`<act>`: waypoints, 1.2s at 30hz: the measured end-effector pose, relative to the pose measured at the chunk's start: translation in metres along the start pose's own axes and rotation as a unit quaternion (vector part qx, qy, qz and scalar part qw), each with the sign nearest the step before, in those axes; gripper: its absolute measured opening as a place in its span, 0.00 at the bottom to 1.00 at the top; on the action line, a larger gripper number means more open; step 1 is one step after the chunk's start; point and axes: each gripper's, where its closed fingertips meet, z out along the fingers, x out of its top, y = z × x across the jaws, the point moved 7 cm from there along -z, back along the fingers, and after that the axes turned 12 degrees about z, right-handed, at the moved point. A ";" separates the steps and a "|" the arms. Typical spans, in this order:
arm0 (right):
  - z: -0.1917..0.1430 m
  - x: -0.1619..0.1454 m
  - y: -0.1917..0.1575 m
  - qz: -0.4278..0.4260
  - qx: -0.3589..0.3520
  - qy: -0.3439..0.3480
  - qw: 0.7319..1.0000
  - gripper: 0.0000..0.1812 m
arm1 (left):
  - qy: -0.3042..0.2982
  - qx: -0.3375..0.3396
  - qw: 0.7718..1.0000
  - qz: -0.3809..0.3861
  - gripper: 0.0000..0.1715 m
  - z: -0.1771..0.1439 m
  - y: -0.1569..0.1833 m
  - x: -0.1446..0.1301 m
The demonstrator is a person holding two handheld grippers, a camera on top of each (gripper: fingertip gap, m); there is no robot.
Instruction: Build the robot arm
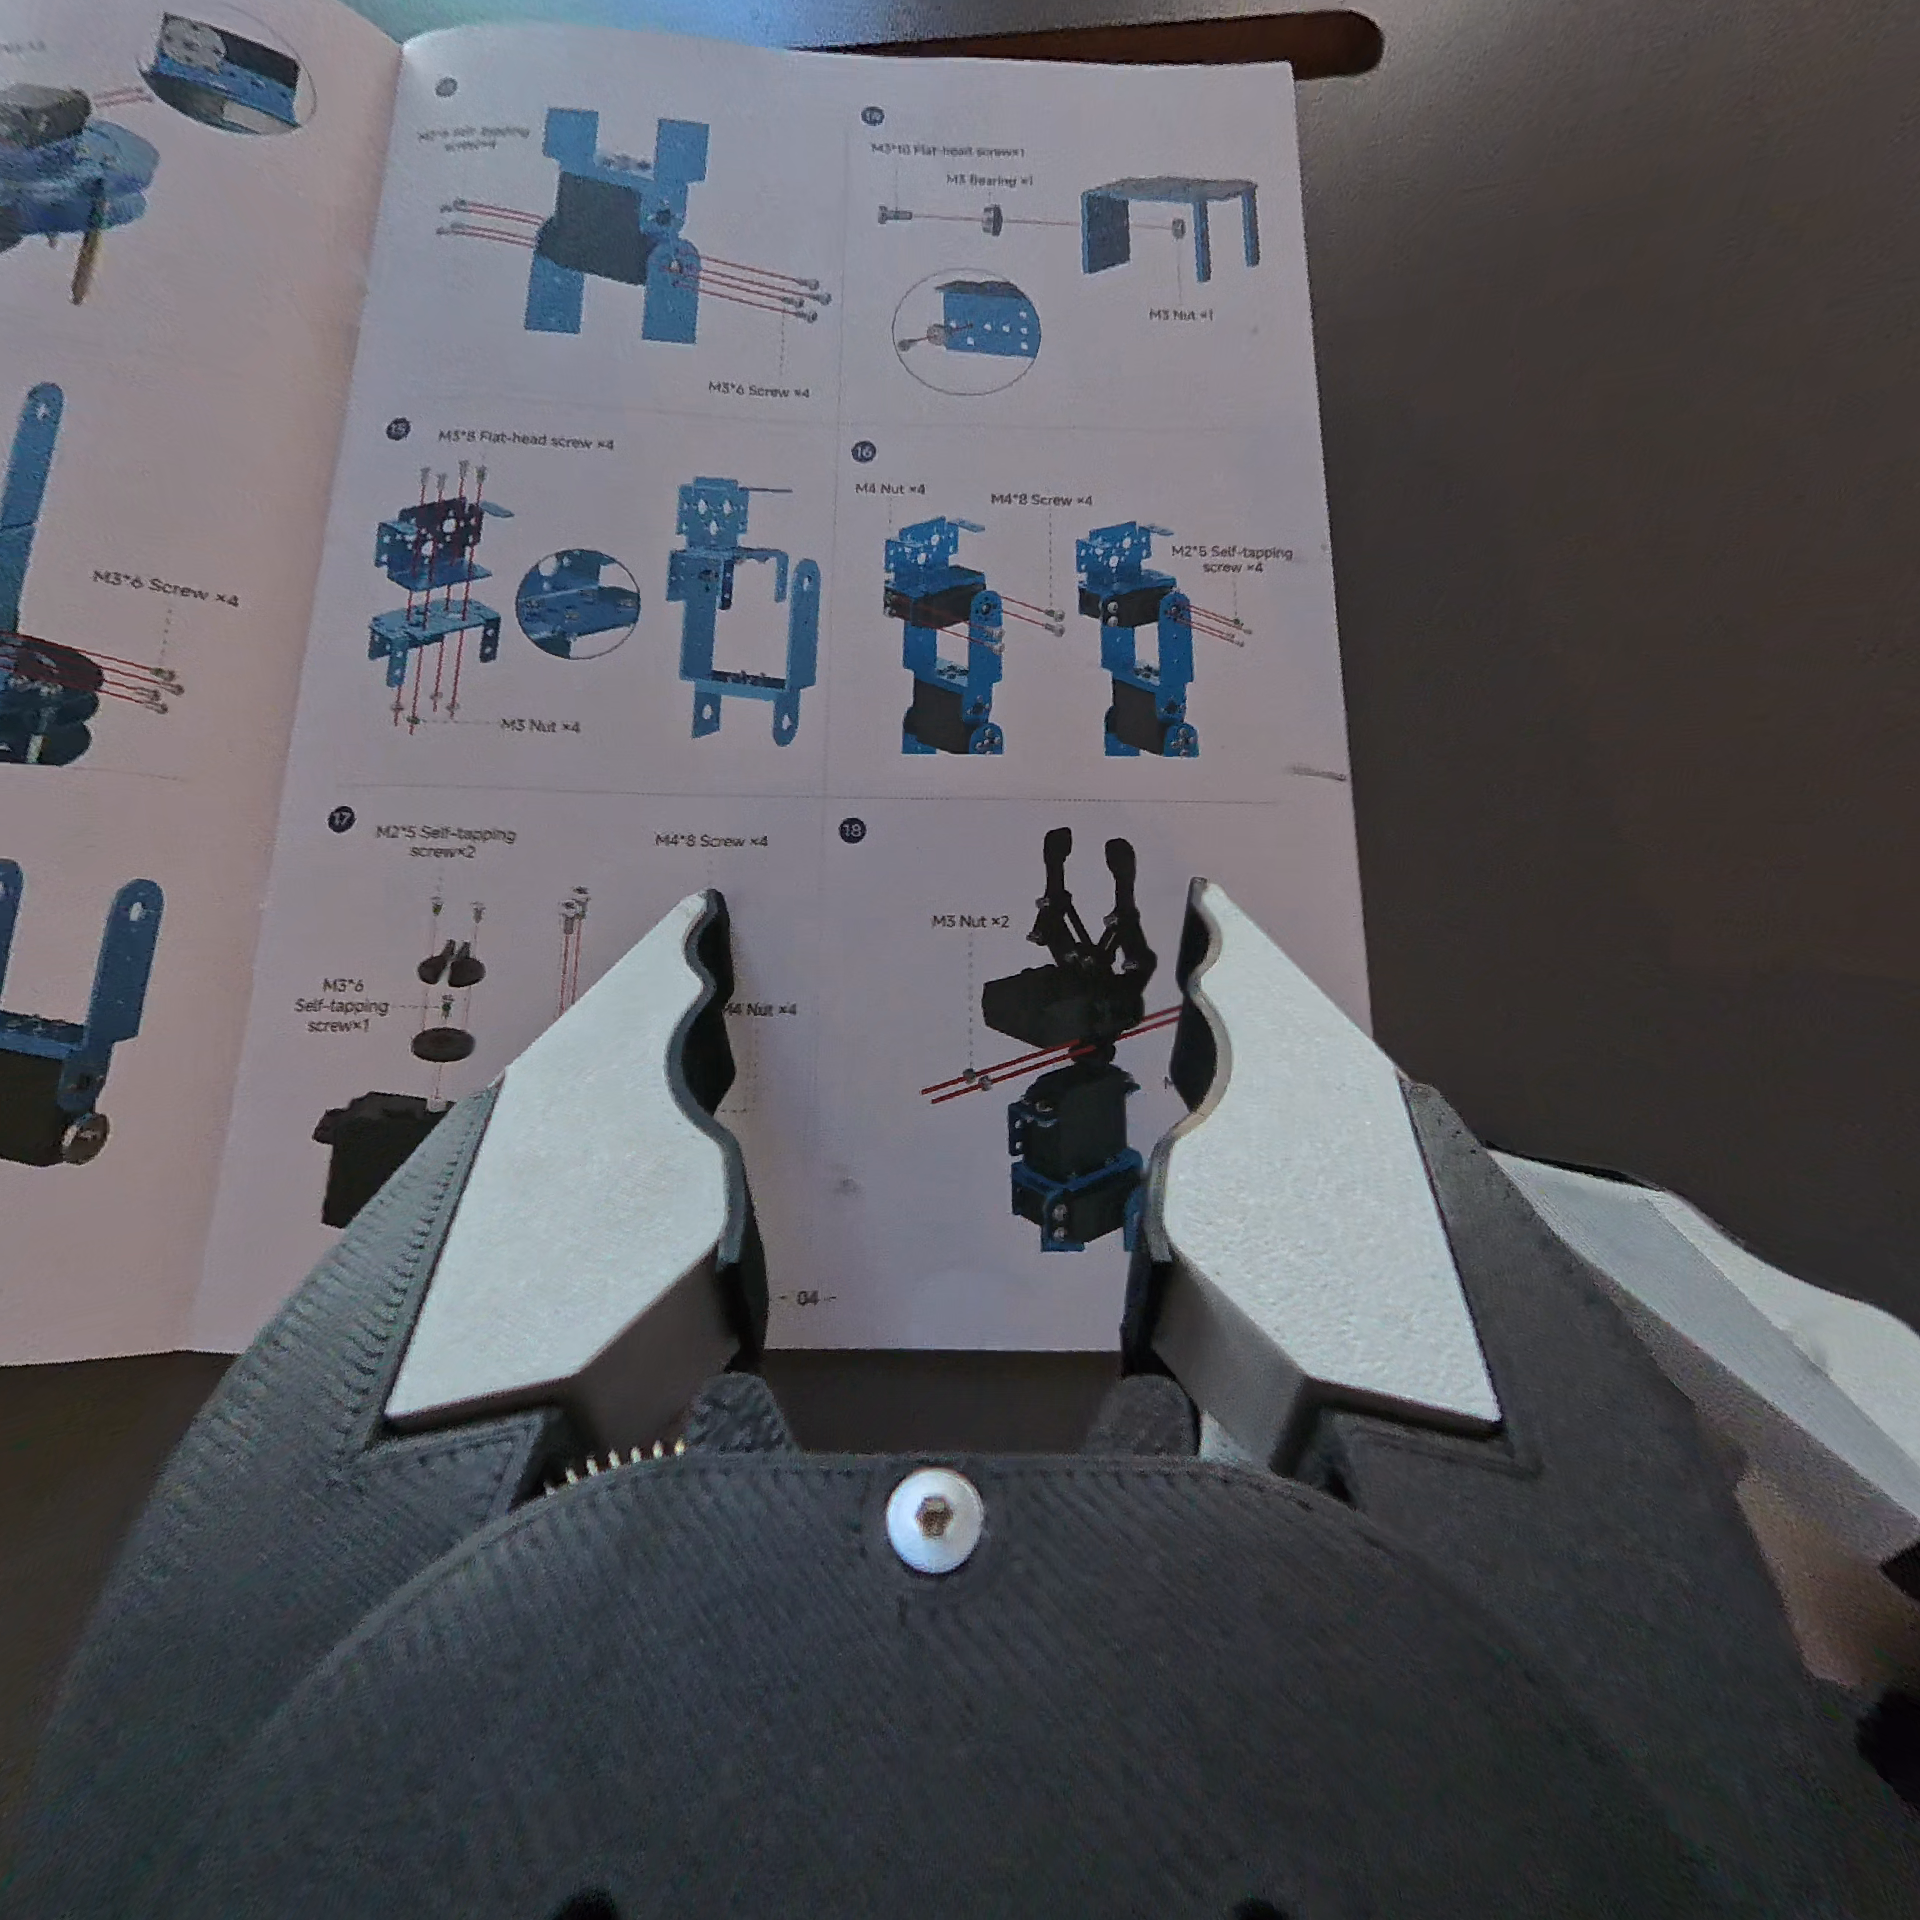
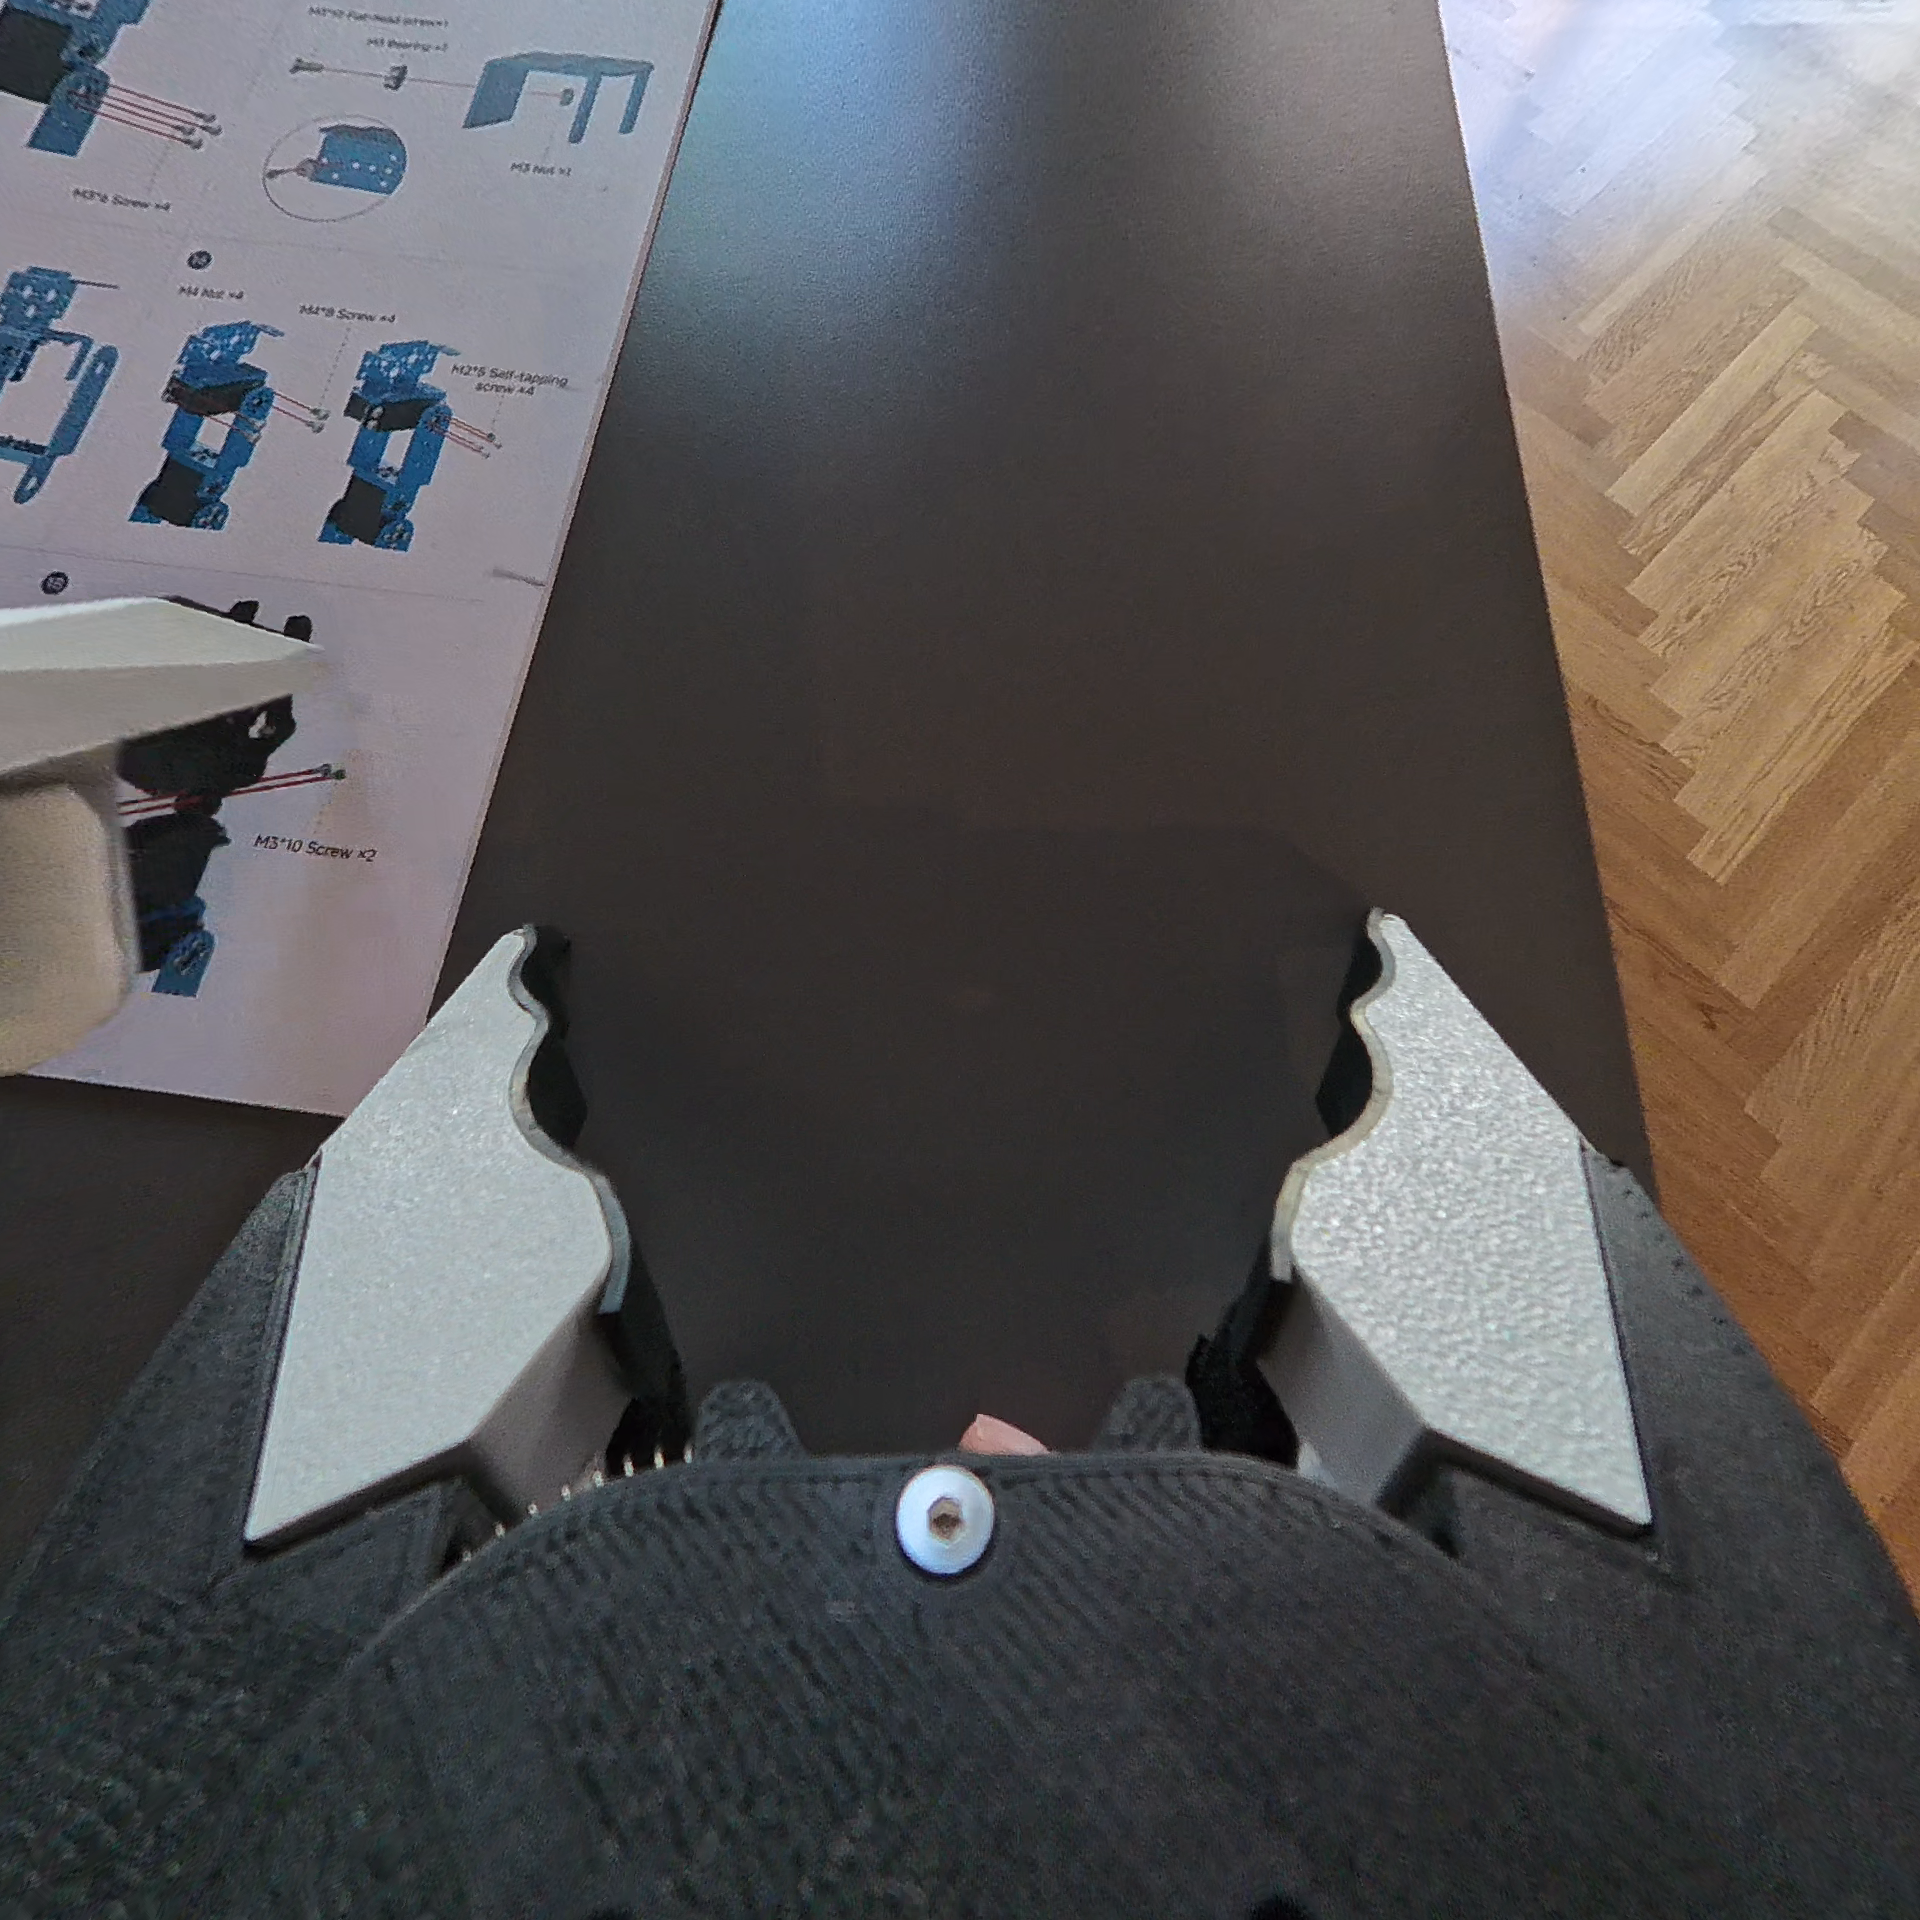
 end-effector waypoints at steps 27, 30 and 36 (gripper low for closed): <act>0.000 -0.001 0.000 -0.005 0.003 -0.003 1.000 0.80 | 0.064 -0.083 0.993 0.062 0.50 -0.057 -0.110 -0.047; 0.000 -0.001 0.000 -0.005 0.003 -0.003 1.000 0.80 | 0.044 -0.075 0.991 0.100 0.51 -0.064 -0.108 -0.060; 0.000 -0.001 -0.001 -0.006 0.004 -0.003 1.000 0.80 | 0.007 -0.081 0.985 0.152 0.51 -0.077 -0.100 -0.085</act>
